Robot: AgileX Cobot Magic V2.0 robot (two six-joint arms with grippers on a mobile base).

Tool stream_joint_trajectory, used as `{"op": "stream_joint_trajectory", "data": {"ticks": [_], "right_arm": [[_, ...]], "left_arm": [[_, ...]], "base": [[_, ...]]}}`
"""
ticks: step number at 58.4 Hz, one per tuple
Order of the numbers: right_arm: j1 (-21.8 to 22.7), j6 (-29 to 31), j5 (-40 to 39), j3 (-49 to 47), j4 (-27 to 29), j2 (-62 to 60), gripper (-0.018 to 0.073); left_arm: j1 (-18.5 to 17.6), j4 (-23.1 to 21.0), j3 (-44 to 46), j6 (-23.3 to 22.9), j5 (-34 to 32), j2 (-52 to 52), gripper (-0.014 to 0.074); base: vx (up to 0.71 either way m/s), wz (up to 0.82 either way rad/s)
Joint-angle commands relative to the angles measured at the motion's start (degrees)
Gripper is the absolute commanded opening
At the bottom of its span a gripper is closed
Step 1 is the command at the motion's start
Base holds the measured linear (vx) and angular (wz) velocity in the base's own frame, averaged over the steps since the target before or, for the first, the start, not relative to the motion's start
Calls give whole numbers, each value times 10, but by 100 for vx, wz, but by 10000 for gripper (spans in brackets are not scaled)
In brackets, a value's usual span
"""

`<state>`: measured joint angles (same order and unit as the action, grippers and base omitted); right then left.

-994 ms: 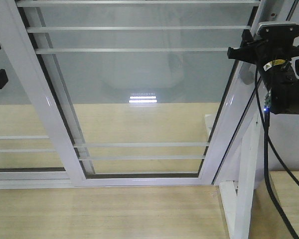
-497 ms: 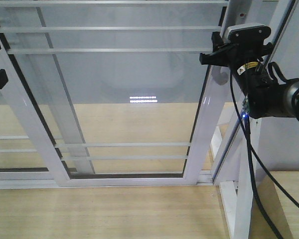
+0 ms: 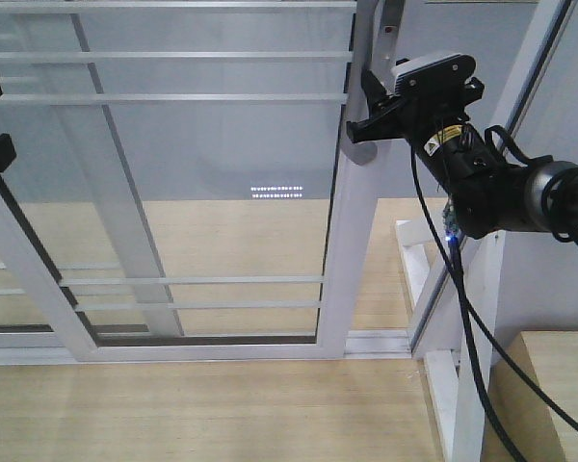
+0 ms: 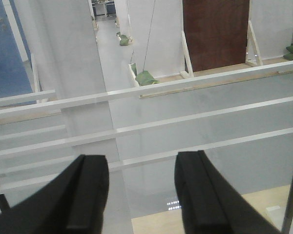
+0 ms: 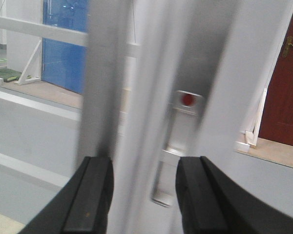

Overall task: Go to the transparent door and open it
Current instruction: 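Slide the door away from the frame with the right gripper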

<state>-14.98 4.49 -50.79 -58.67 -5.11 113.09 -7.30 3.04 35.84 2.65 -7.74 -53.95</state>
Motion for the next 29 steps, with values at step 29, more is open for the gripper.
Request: {"op": "stream_joint_trajectory", "data": {"ticks": [29], "right_arm": [[44,4,199,-15,8,-170,377]], "left_arm": [[-3,-4,19,-42,-18,-9,450]], "base": [[0,0]]}}
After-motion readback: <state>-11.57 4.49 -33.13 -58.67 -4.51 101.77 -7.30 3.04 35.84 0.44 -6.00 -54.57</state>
